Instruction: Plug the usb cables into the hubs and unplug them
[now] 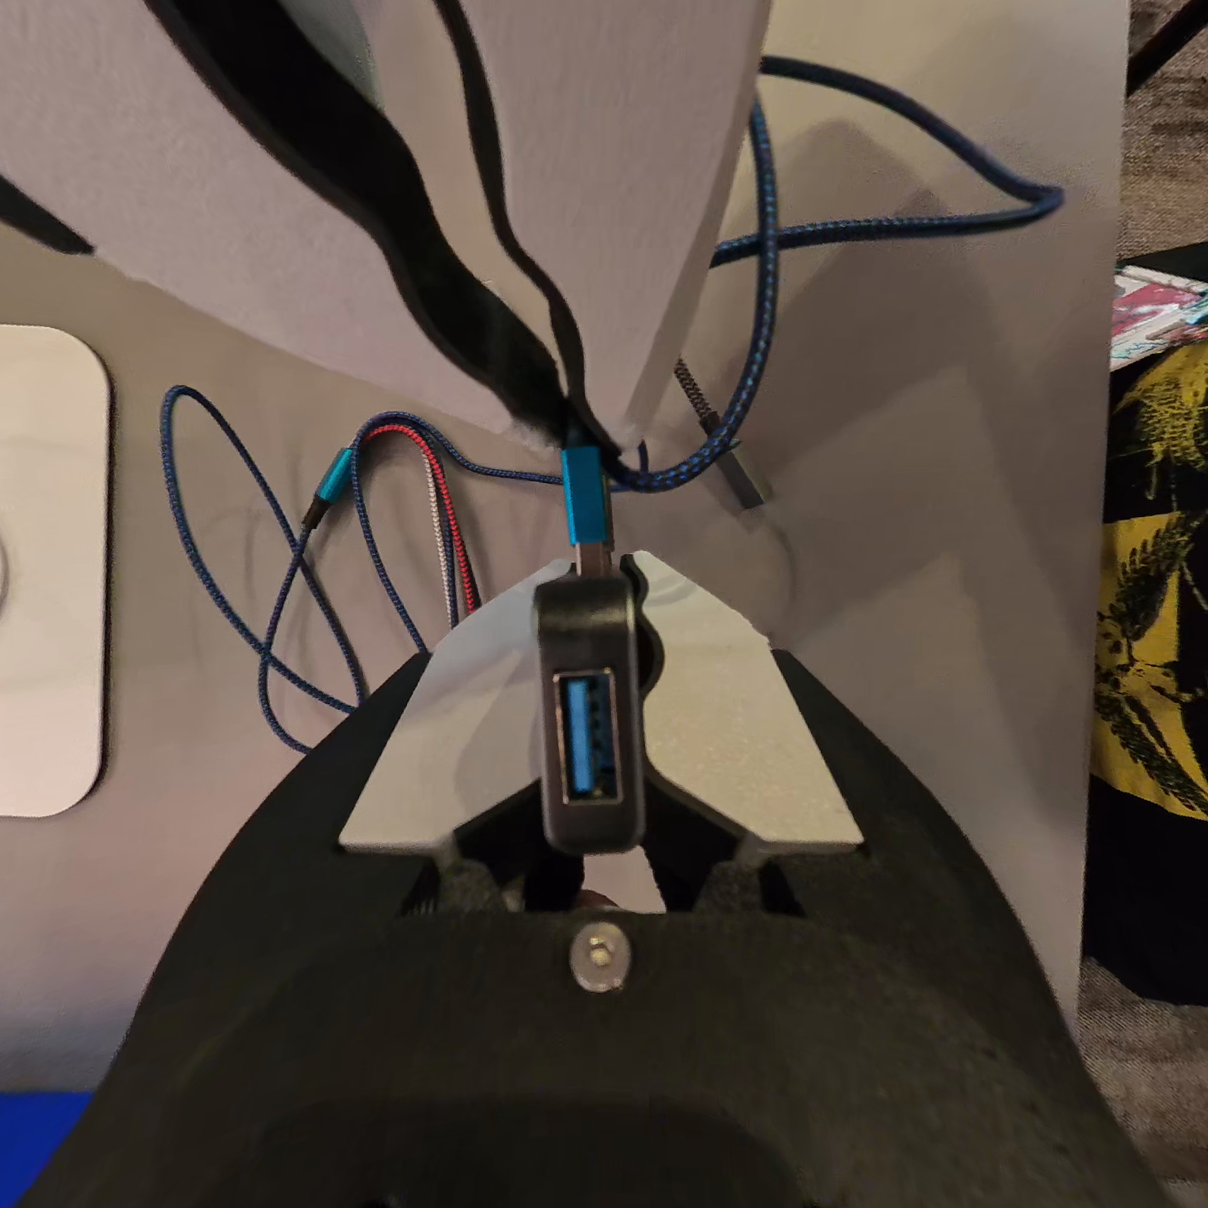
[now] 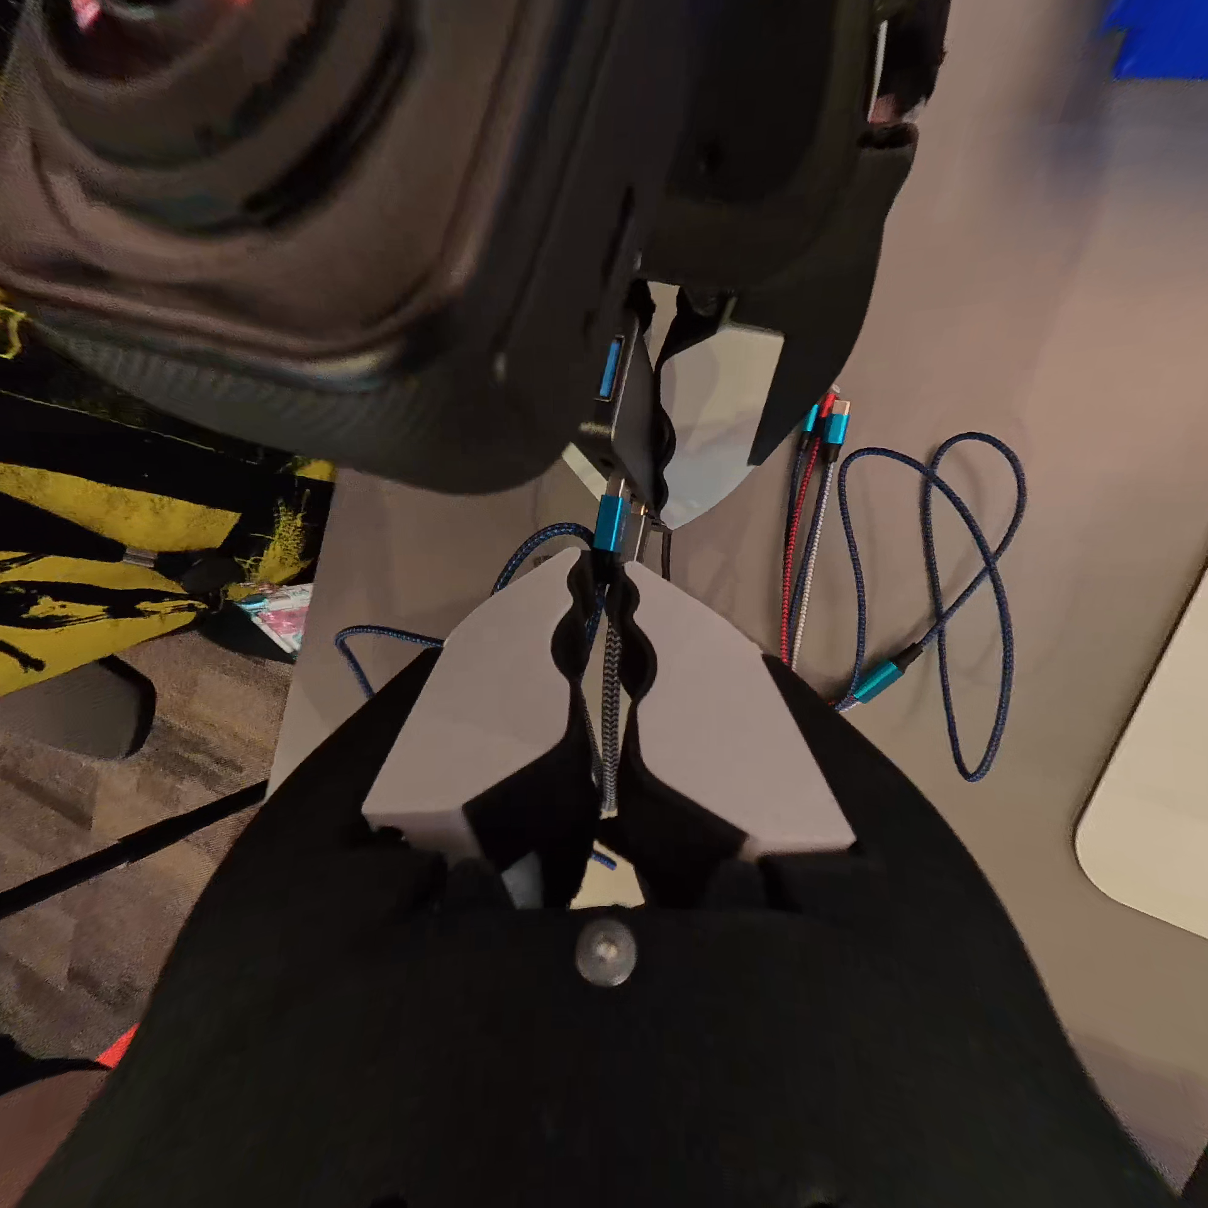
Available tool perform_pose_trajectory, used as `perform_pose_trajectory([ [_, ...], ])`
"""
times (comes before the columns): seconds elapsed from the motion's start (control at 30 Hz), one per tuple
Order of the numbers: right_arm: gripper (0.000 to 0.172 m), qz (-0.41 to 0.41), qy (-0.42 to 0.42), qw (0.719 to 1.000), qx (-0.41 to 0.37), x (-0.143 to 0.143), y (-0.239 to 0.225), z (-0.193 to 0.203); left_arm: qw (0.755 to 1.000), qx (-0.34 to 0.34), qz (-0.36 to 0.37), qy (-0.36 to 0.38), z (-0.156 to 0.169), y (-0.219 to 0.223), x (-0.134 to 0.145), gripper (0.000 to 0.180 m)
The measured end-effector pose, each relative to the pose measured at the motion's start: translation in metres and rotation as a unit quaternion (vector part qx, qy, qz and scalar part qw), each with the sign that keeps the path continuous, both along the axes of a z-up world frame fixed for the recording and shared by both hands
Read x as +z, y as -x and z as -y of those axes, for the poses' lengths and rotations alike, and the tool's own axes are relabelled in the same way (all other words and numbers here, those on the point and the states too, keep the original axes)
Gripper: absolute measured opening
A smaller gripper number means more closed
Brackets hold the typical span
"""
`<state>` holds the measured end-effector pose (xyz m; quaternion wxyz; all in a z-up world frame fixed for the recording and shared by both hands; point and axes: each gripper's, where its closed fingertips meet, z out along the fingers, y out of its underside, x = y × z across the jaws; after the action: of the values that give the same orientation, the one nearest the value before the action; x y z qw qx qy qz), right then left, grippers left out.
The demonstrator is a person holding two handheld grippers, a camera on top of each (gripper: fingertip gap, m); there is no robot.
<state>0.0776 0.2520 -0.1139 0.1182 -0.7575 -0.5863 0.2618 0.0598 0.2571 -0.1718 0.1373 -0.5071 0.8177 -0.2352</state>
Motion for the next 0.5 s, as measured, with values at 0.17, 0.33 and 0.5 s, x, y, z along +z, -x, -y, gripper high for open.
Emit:
perform_pose_trajectory([
  [0.17,0.003,-0.030,-0.008,0.999,-0.019,0.006,0.004,-0.002,1.000,0.006,0.014,0.008,-0.001,-0.005,0.004,0.011],
  [0.33,0.004,-0.024,-0.027,0.999,-0.006,0.004,0.013,0.000,0.999,-0.003,0.017,0.031,0.012,-0.012,0.003,0.012],
  [0.5,0.006,-0.059,-0.049,0.996,-0.042,0.011,0.010,-0.013,0.999,0.033,0.024,0.023,-0.004,-0.017,0.007,0.012],
])
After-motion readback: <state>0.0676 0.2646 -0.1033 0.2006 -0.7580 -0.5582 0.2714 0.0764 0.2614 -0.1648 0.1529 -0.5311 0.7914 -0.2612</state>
